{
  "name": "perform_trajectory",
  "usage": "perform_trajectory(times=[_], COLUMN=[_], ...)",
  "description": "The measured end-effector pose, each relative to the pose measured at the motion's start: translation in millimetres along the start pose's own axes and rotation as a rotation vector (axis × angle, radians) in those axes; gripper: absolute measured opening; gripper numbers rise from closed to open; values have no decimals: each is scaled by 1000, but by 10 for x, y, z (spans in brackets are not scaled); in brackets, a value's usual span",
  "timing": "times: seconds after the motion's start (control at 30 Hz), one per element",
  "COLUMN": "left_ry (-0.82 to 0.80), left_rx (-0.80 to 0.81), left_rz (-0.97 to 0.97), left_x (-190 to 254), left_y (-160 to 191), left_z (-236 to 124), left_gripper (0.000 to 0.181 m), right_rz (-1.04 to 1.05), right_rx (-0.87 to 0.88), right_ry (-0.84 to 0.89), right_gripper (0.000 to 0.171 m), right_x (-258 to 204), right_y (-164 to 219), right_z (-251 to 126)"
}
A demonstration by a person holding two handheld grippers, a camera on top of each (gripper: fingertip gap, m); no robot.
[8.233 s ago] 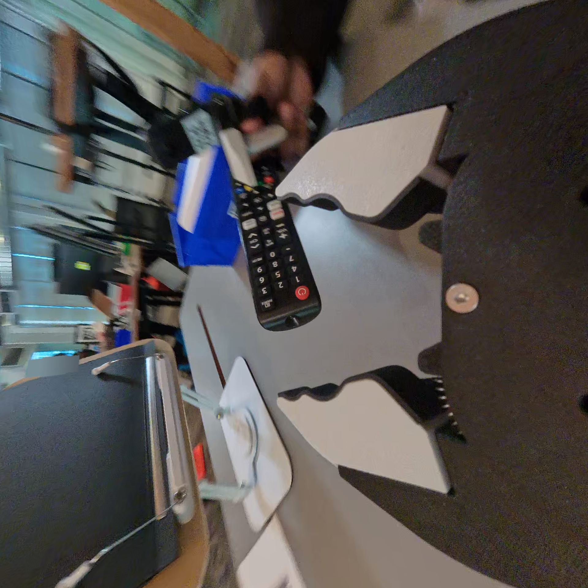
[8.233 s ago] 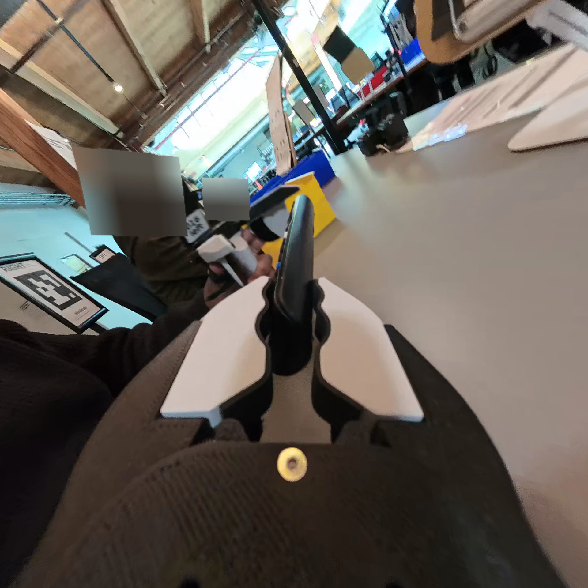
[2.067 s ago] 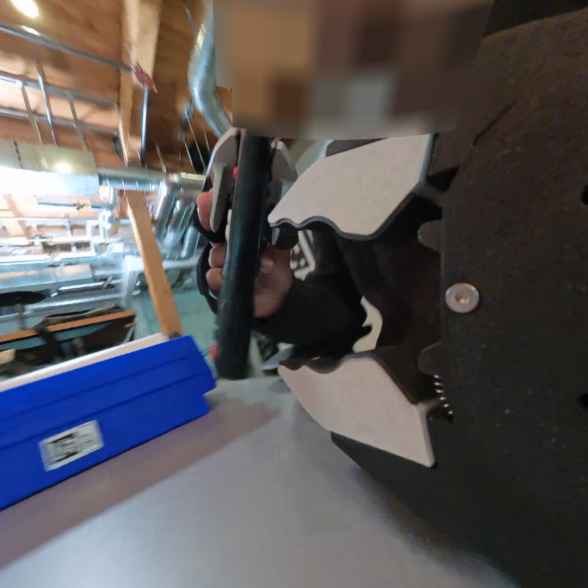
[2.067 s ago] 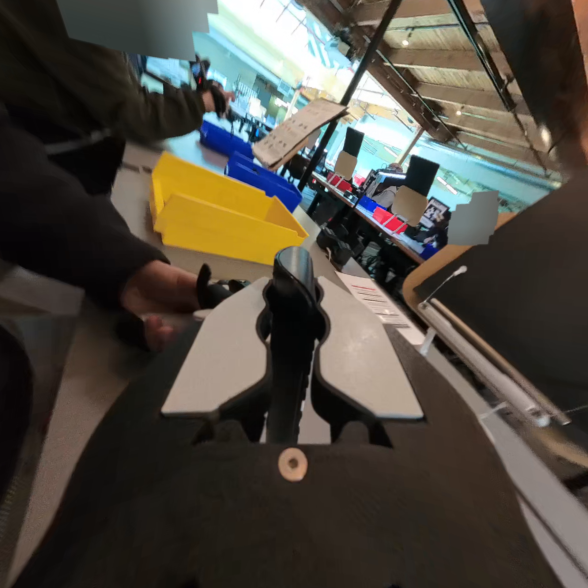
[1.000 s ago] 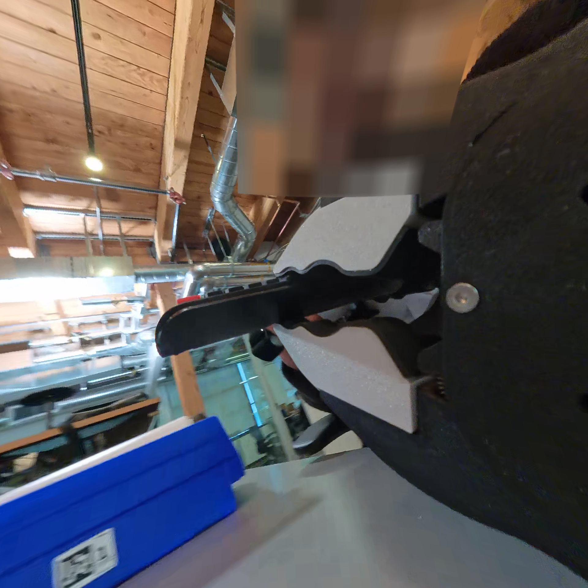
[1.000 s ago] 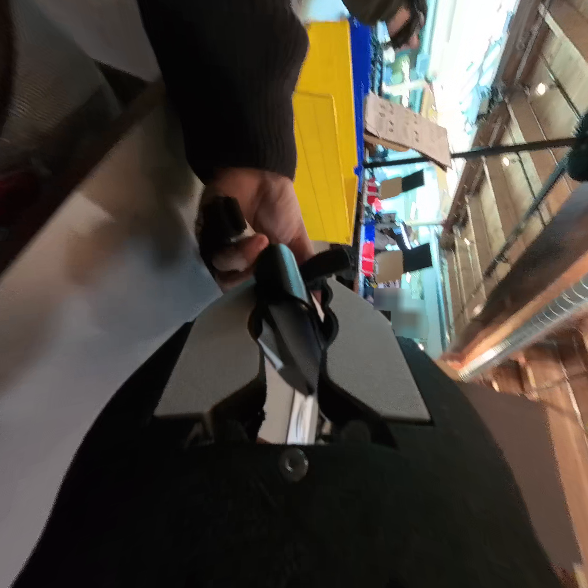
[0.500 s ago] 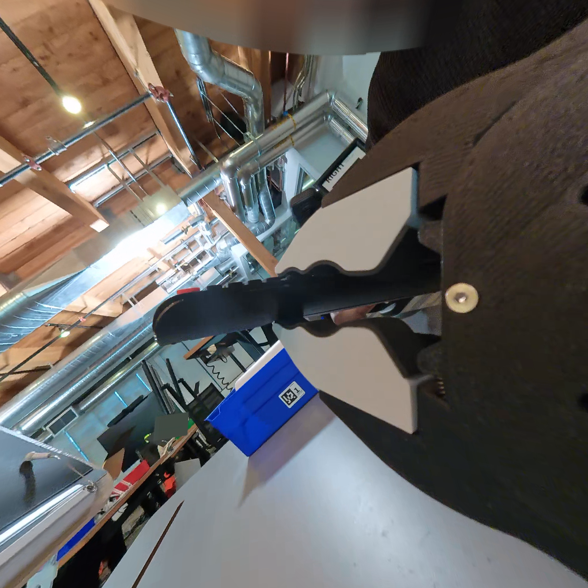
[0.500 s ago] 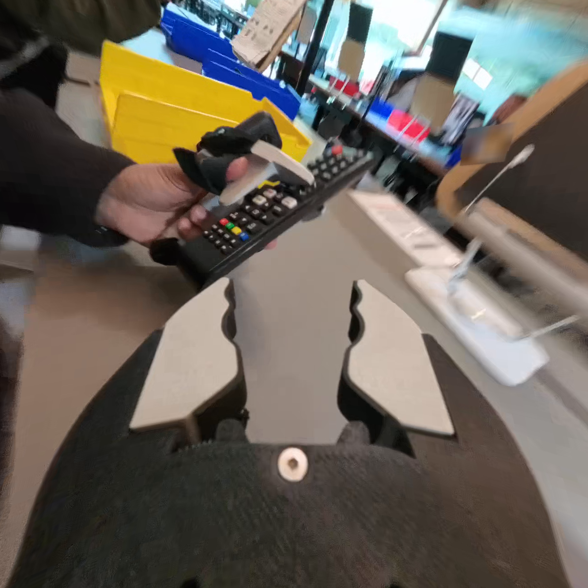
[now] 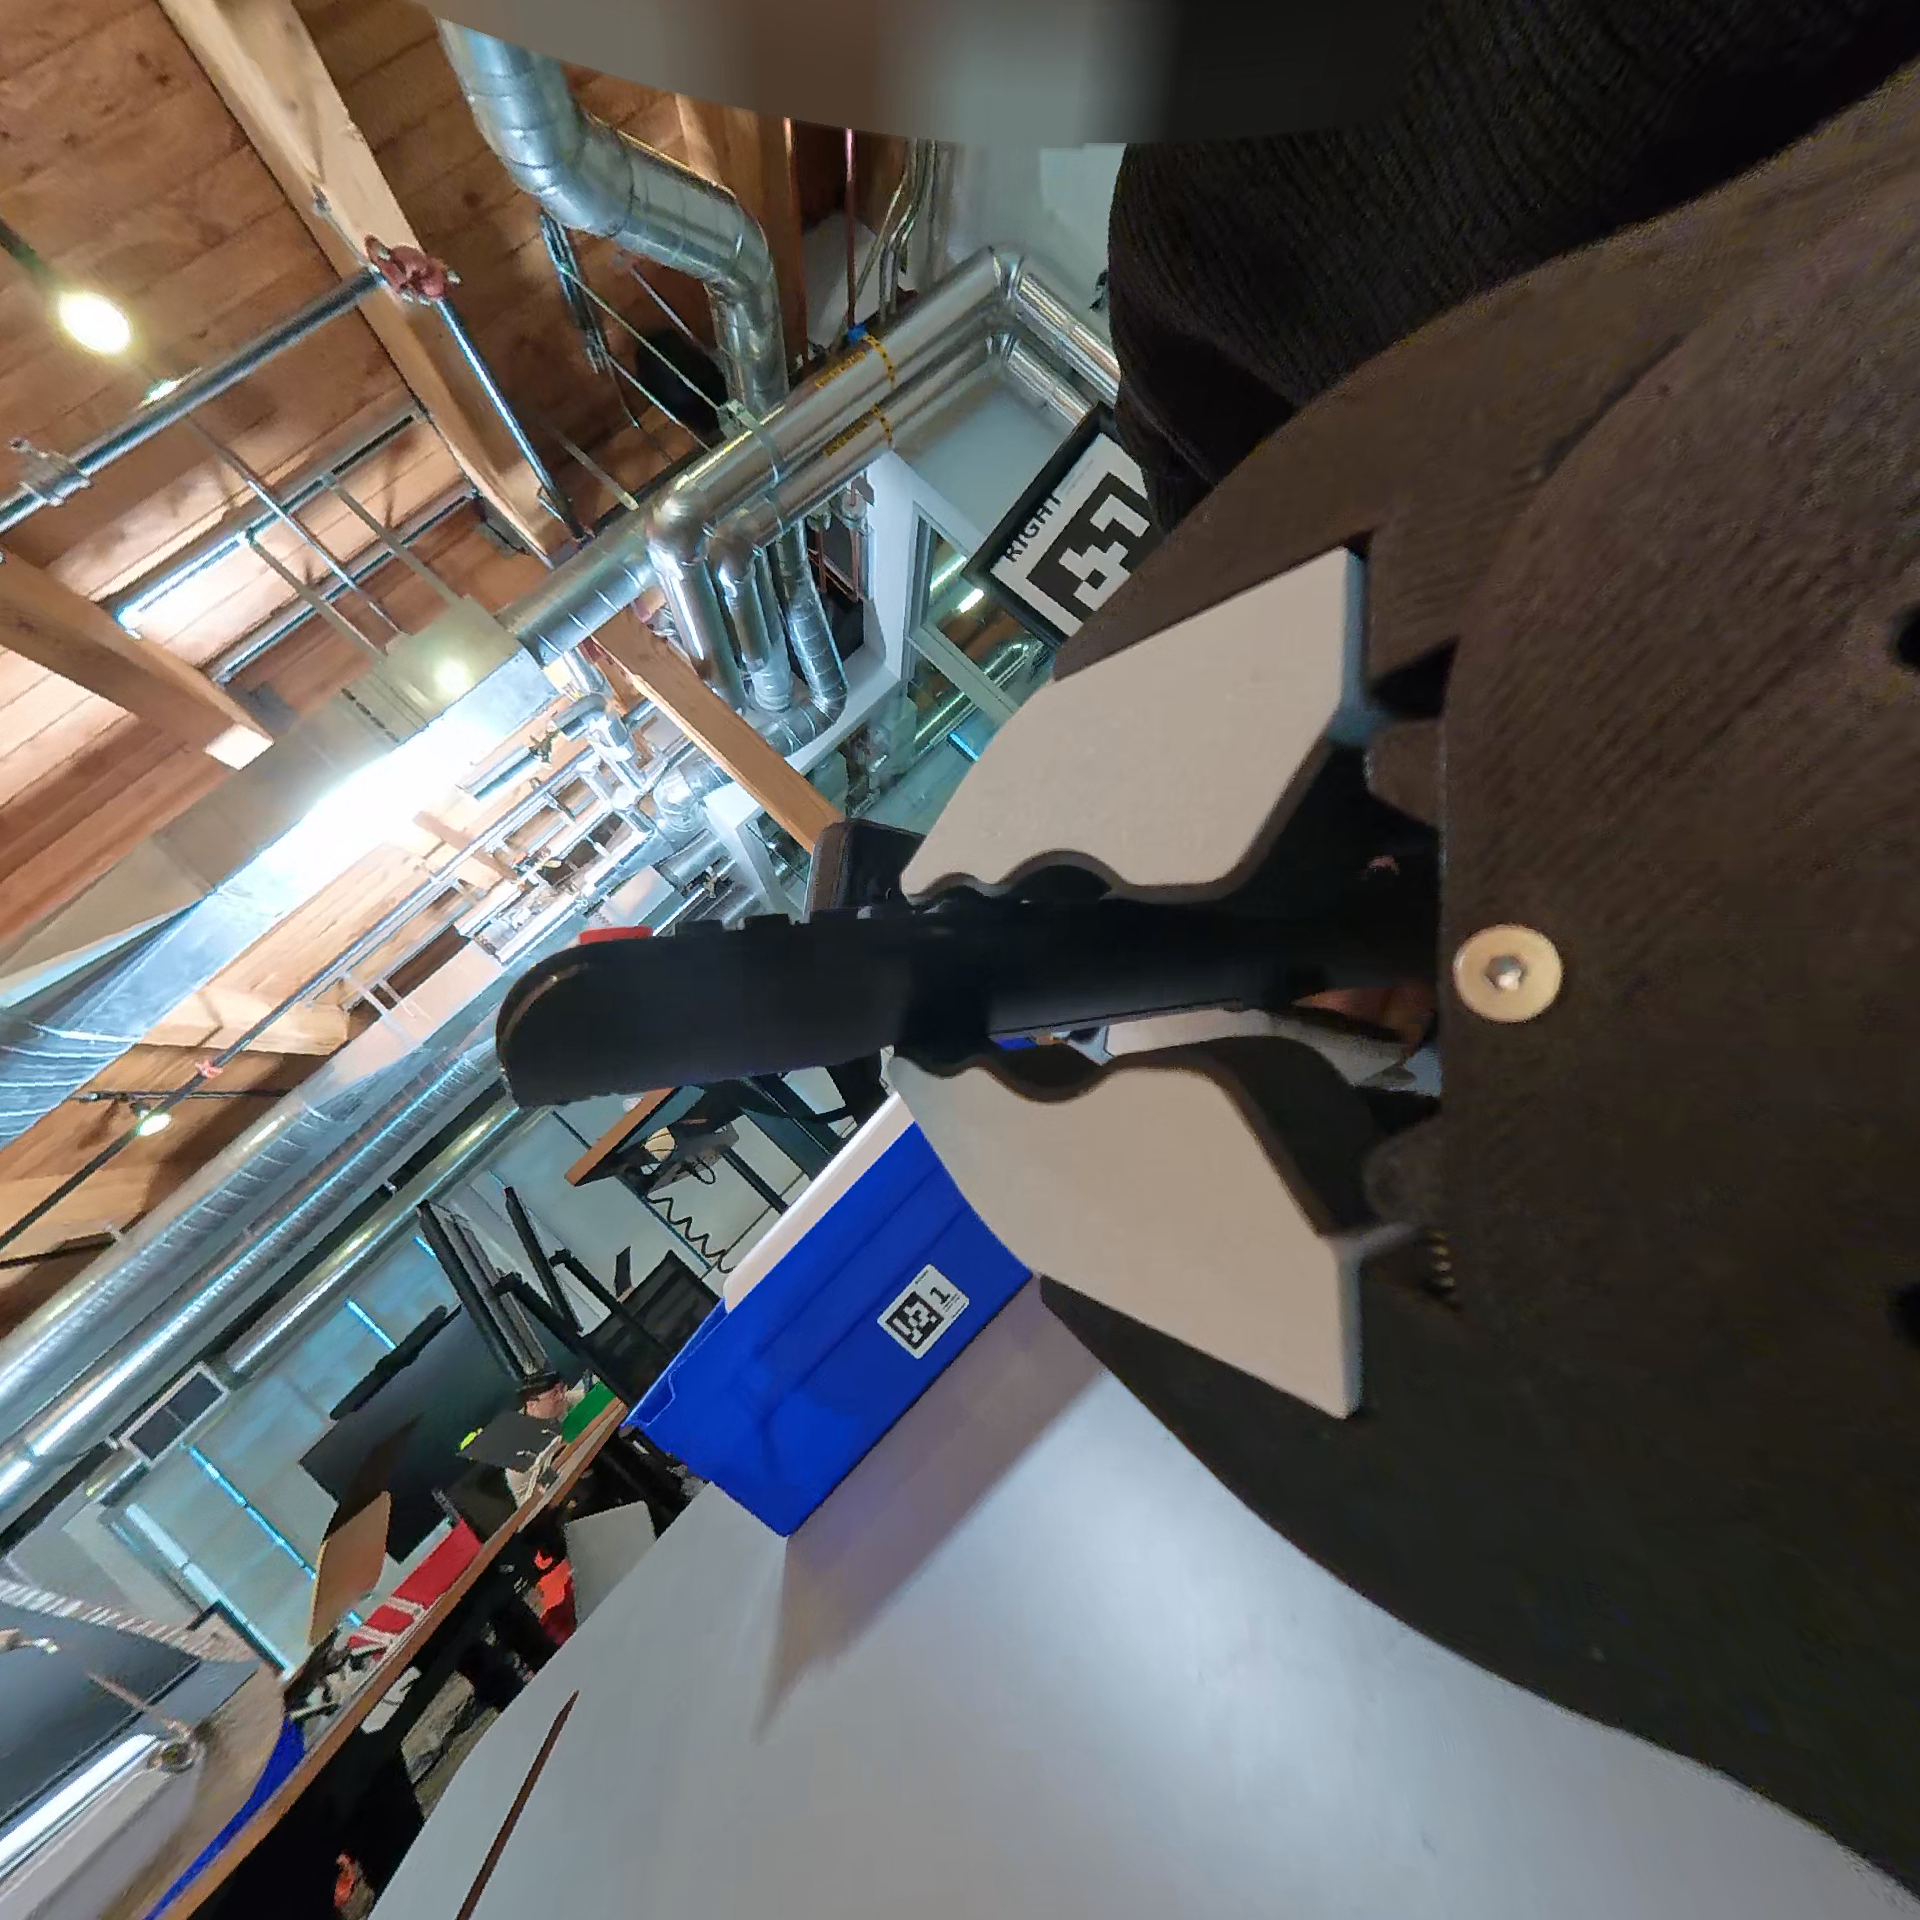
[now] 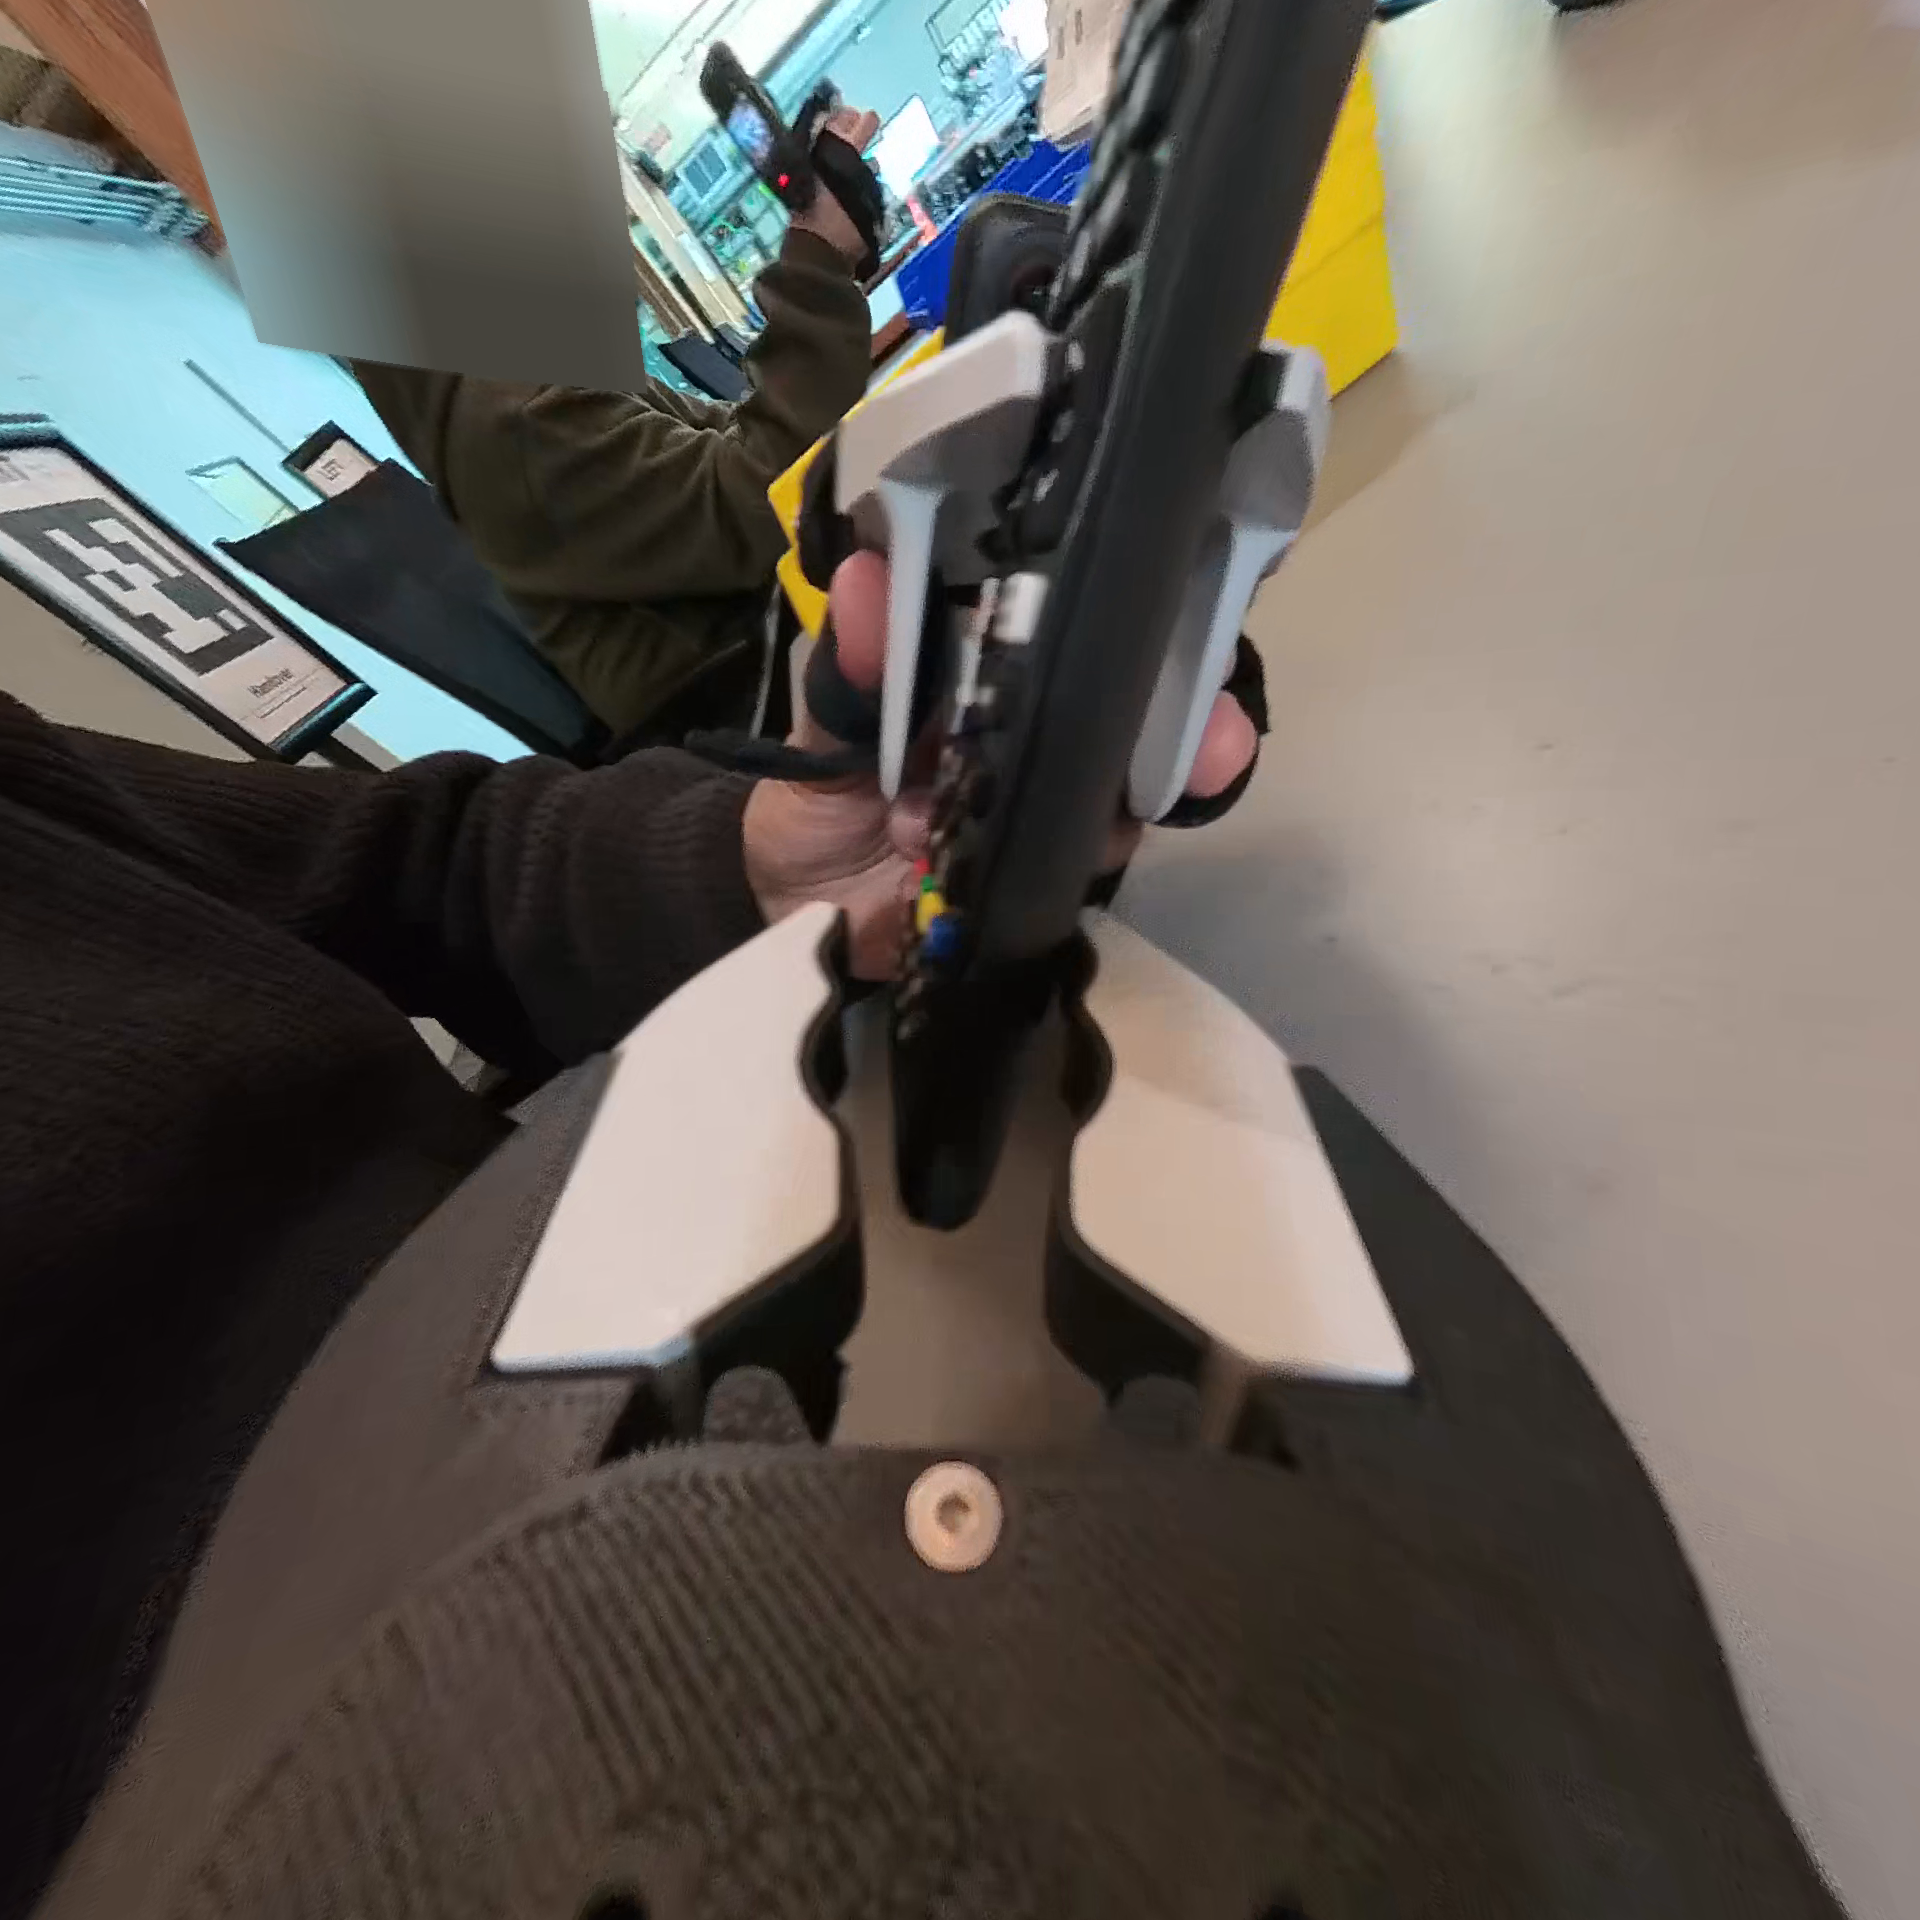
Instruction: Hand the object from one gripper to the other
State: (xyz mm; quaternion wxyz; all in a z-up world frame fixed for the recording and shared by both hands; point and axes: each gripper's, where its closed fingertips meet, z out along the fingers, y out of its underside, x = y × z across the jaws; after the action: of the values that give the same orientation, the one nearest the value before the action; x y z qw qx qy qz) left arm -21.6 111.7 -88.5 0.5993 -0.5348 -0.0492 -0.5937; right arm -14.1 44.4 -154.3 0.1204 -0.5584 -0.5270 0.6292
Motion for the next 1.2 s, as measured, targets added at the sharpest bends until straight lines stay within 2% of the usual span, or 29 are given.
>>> perform_trajectory(times=[0.03,0.3,0.47,0.57,0.7,0.8,0.9,1.1,1.2], left_ry=[5,50,5,-56,-153,-299,-388,-431,-427], left_rx=[-4,-7,31,15,-30,-33,6,18,51], left_rz=[0,9,-25,-21,-2,23,50,175,112], left_x=[10,63,-38,-134,-249,-403,-447,-346,-362], left_y=[18,17,-26,-1,80,131,144,139,114], left_z=[11,26,25,17,9,-65,-85,-37,-90], left_gripper=[23,26,67,75,75,67,82,92,72], right_rz=[2,55,53,30,17,-27,-150,-510,-648], right_rx=[-4,-17,4,13,24,11,-34,-216,-265], right_ry=[9,-36,-48,8,98,310,547,818,903], right_gripper=[30,26,25,25,25,25,25,25,25], right_x=[27,50,35,125,281,553,758,811,771], right_y=[12,18,-21,-52,-89,-69,-77,-53,-82], right_z=[3,-58,-90,-143,-216,-271,-328,-286,-272])
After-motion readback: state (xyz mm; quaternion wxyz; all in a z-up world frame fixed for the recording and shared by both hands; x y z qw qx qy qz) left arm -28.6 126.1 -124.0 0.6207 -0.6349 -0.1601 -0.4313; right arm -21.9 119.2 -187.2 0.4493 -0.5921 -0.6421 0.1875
